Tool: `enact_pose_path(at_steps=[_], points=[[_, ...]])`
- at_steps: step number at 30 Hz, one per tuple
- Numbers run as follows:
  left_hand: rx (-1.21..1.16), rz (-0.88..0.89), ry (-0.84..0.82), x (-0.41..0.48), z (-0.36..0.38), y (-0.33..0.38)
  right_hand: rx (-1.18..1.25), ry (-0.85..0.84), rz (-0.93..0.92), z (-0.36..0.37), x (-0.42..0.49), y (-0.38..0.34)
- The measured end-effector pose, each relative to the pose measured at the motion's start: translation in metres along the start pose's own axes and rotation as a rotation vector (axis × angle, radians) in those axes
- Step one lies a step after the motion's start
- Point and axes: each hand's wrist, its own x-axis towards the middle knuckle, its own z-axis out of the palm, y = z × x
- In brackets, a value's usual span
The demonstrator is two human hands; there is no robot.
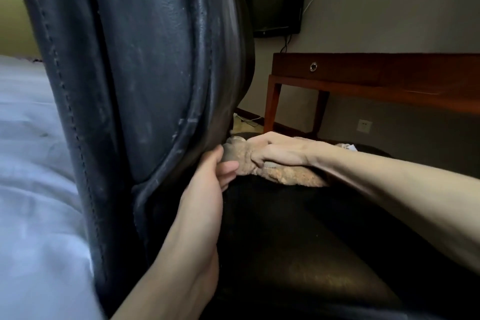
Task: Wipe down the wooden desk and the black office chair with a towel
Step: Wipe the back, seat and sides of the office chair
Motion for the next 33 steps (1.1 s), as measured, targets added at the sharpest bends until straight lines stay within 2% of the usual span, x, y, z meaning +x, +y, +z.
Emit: enact_pose_path(at_steps=[2,3,5,6,7,8,9,12,15,17,19,22,28,30,33], points=[[0.009,-0.02,0.016,-0.005,-0.002,0.0,-0.107,0.036,-0.023,0.001,-0.008,-0.012],[0.002,-0.048,0.021,-0.007,-0.003,0.001,-0.243,0.168,-0.035,-0.002,-0.007,-0.014],[-0.014,-0.096,0.025,-0.006,-0.006,0.0,-0.462,0.629,-0.008,-0.019,0.002,-0.015],[-0.012,-0.112,0.028,-0.006,-0.006,-0.001,-0.487,0.852,0.023,-0.031,0.005,-0.015],[-0.008,-0.119,0.03,-0.005,-0.006,-0.002,-0.474,1.017,0.049,-0.045,0.009,-0.011],[-0.019,-0.122,0.038,-0.003,-0.005,-0.003,-0.455,1.079,0.09,-0.06,0.014,-0.007],[-0.04,-0.128,0.044,-0.002,-0.005,-0.003,-0.416,1.037,0.142,-0.077,0.019,-0.001],[-0.077,-0.15,0.029,-0.001,-0.002,-0.001,-0.344,0.596,0.383,-0.102,0.034,0.023],[-0.102,-0.162,0.015,0.003,-0.001,-0.001,-0.327,0.242,0.618,-0.077,0.043,0.06],[-0.115,-0.159,-0.002,0.005,-0.003,-0.001,-0.368,0.135,0.682,-0.049,0.043,0.078],[-0.119,-0.15,-0.008,0.004,-0.005,-0.004,-0.403,0.142,0.605,-0.033,0.041,0.072],[-0.067,-0.137,0.003,0.003,-0.006,-0.008,-0.274,0.102,0.382,-0.02,0.034,0.03],[0.013,-0.099,-0.07,-0.006,-0.013,-0.012,-0.233,0.117,0.138,0.028,-0.024,-0.039],[0.01,-0.048,-0.064,-0.01,-0.012,-0.014,-0.202,0.056,0.045,0.033,-0.059,-0.055],[-0.017,0.027,-0.039,-0.015,-0.007,-0.014,-0.139,-0.121,-0.013,0.017,-0.092,-0.069]])
